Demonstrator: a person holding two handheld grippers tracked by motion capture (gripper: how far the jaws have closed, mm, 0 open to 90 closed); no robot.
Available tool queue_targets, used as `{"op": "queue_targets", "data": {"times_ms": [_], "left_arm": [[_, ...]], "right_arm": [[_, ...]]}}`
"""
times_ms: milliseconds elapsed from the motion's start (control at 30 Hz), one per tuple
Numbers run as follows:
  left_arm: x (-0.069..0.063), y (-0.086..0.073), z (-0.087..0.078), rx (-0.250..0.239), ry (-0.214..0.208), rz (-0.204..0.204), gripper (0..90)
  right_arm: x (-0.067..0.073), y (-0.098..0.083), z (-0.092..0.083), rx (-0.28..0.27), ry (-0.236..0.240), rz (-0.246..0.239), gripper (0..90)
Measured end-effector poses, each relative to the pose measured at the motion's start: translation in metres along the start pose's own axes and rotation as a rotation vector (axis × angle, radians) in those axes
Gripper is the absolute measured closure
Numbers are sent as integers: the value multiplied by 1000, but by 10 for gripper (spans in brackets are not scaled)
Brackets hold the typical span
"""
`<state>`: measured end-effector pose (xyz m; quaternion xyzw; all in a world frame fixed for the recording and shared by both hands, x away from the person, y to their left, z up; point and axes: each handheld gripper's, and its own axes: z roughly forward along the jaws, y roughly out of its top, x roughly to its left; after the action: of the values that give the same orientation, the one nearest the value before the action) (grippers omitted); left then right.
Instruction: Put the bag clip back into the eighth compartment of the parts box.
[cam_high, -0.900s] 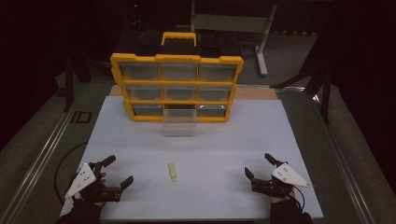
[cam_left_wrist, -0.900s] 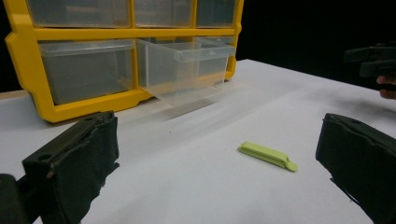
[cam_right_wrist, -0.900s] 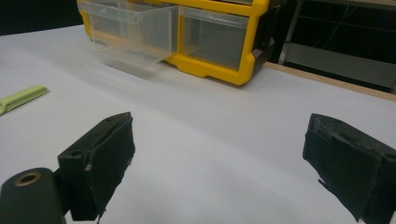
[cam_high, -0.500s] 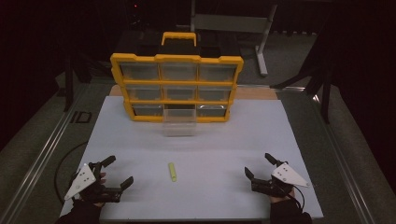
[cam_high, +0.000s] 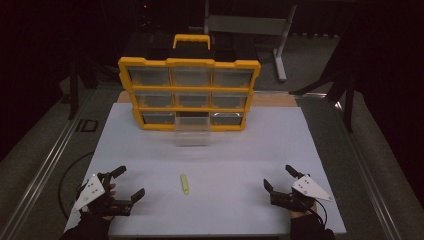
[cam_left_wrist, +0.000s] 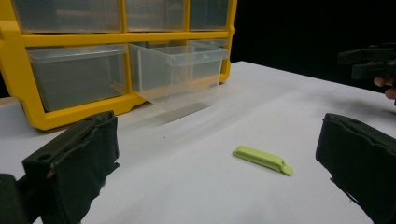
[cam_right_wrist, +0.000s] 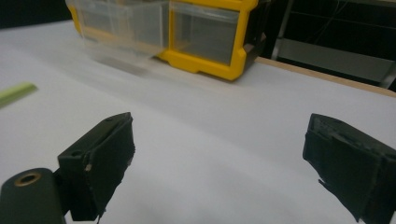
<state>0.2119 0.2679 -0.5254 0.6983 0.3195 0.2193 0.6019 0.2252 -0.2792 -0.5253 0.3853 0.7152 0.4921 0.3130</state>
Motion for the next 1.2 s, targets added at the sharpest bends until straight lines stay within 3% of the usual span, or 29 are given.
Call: {"op": "queue_targets", "data": {"times_ms": [267,367,833,1200], "left_arm": [[0,0,1,-6,6,-5,0],[0,0,1,-9,-1,-14,0],[1,0,1,-14,5,-15,0],[1,0,1,-13,6,-16,0]], "right_arm": [[1,5,1,7,26,3,87],[3,9,3,30,25,2,87],[8,34,5,37,5,4,87],[19,60,10,37,69,7,87]]}}
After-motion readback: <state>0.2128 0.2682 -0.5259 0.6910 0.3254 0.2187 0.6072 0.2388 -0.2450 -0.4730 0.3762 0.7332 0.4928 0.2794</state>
